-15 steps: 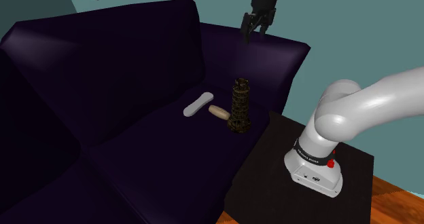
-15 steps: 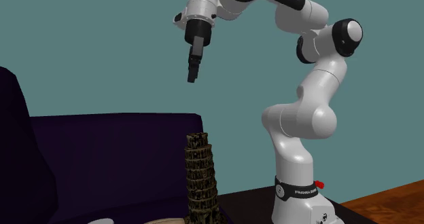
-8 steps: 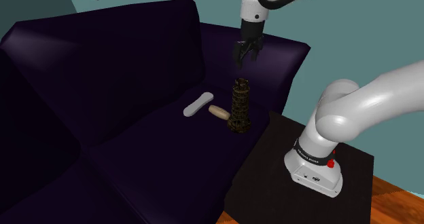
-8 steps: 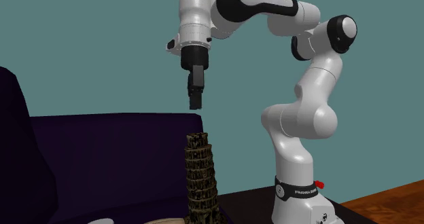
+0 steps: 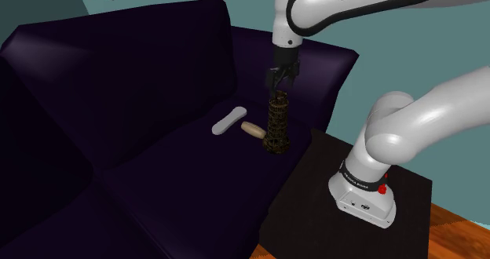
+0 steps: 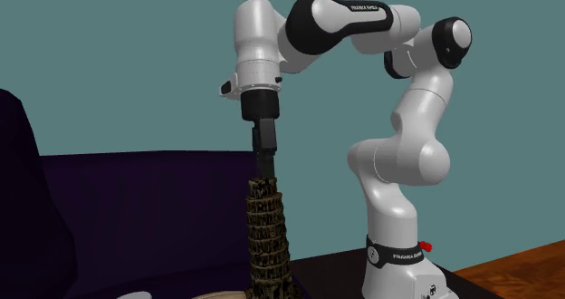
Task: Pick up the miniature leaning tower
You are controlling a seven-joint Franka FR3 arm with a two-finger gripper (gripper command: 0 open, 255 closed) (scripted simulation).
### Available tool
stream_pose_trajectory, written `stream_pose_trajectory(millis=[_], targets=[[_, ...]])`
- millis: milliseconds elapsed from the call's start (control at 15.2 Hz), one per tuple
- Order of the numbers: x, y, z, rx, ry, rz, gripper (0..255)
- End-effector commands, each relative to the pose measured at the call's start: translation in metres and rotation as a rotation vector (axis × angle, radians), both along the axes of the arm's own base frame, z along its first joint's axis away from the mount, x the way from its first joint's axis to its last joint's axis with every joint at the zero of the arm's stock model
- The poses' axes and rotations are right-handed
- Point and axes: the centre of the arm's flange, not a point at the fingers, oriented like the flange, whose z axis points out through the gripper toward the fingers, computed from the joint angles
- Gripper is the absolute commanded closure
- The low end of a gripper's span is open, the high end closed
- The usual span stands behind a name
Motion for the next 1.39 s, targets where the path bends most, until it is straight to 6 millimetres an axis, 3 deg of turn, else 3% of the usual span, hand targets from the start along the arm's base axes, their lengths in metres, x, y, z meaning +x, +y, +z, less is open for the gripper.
stream_pose_trajectory(millis=[0, 198, 264, 858, 1320], targets=[[0.0, 0.0, -0.012, 0.0, 0.0, 0.0, 0], [0.0, 0.0, -0.02, 0.0, 0.0, 0.0, 0], [0.0, -0.001, -0.02, 0.0, 0.0, 0.0, 255], [0.0, 0.0, -0.02, 0.0, 0.0, 0.0, 255], [0.0, 0.0, 0.017, 0.0, 0.0, 0.0, 255]])
